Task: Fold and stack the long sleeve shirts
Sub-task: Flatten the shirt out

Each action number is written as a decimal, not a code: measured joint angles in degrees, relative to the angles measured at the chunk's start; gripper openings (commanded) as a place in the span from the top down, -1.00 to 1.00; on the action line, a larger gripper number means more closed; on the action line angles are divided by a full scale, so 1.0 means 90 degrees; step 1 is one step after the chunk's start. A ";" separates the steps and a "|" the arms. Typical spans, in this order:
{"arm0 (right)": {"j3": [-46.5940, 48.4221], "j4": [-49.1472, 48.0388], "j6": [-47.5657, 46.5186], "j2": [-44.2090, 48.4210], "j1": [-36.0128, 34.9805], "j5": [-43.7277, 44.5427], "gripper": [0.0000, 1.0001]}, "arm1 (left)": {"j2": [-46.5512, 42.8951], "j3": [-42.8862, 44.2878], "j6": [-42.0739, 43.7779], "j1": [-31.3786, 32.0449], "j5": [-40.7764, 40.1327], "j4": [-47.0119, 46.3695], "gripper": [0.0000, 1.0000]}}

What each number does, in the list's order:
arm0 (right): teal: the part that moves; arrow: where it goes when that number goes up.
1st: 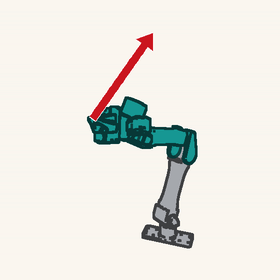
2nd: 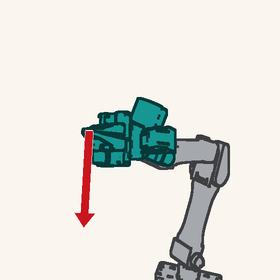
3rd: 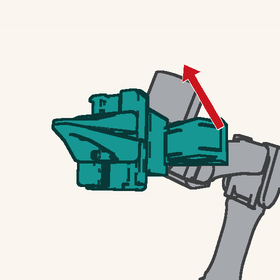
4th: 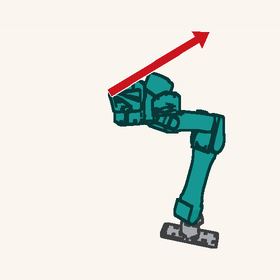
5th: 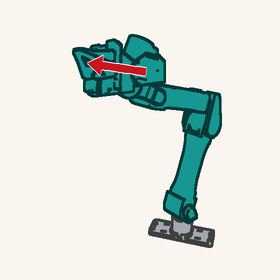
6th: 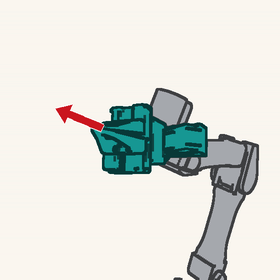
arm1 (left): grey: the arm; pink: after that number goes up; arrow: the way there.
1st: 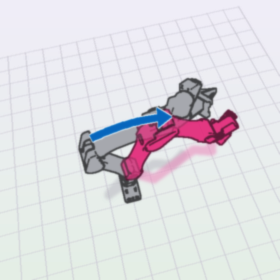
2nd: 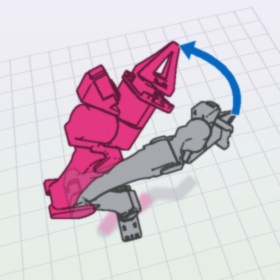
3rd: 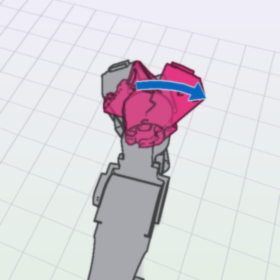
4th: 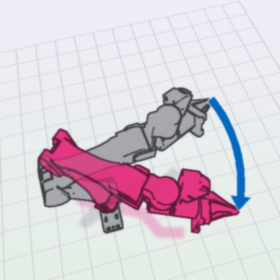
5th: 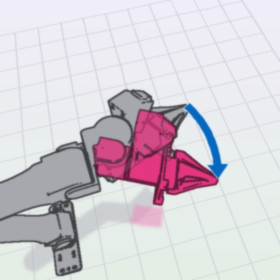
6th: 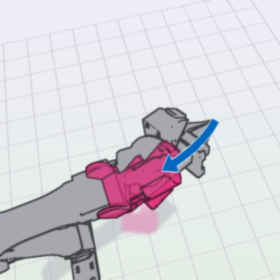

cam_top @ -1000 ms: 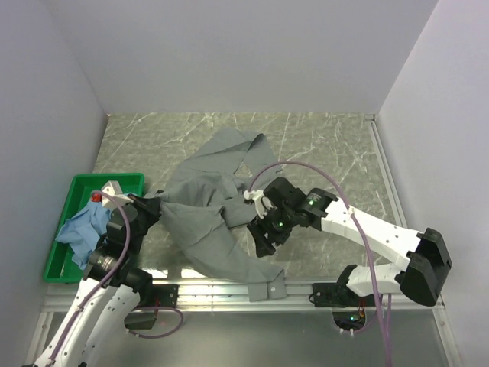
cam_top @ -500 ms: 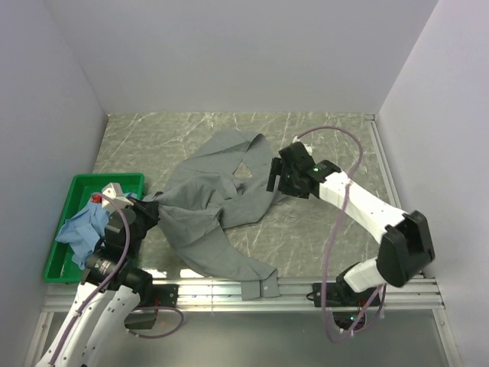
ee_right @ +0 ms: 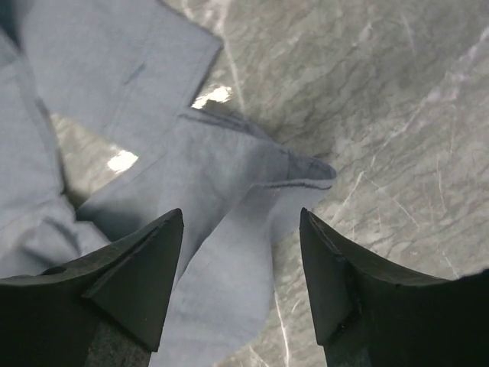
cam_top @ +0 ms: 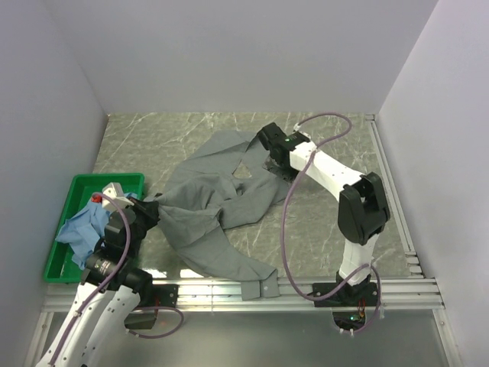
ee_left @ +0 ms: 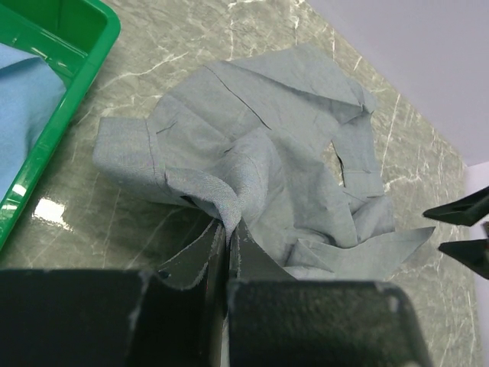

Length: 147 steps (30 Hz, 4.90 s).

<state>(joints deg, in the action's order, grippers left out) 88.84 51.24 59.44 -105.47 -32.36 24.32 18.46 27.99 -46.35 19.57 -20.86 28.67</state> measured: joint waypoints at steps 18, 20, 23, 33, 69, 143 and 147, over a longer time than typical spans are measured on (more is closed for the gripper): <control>-0.0126 0.0593 0.0148 -0.0539 0.0092 -0.0078 1.00 | 0.0012 0.0000 0.0022 0.0000 0.0002 -0.0007 0.91; -0.0126 0.0568 0.0092 -0.0534 0.0163 -0.0090 1.00 | 0.0090 0.0000 0.0022 0.0000 0.0005 -0.0022 0.94; -0.0131 0.0498 -0.0022 -0.0503 0.0364 -0.0095 1.00 | 0.0323 0.0000 0.0024 0.0000 0.0041 -0.0087 0.95; -0.1440 -0.1802 -0.0952 0.1649 0.1892 -0.0544 1.00 | 0.1931 0.0449 0.0075 0.0000 0.0253 -0.1044 0.99; -0.5394 -0.1909 -0.2193 0.6069 0.2504 -0.2516 -0.43 | 0.0760 0.2521 -0.0646 0.0000 0.1241 0.2834 -0.37; -0.5336 -0.1851 -0.2174 0.3332 0.3291 -0.2701 -0.43 | 1.0936 0.6261 -0.0306 -0.1576 0.1955 -0.2067 -0.61; -0.4920 -0.1863 -0.2407 0.3740 0.3245 -0.2834 -0.42 | 1.0025 0.6101 -0.0090 -0.1336 0.2132 -0.2093 -0.74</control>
<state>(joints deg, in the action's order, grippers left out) 44.56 34.48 37.78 -71.81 -3.16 -1.19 108.68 82.89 -47.16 7.55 -1.67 9.82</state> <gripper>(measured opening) 0.713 0.849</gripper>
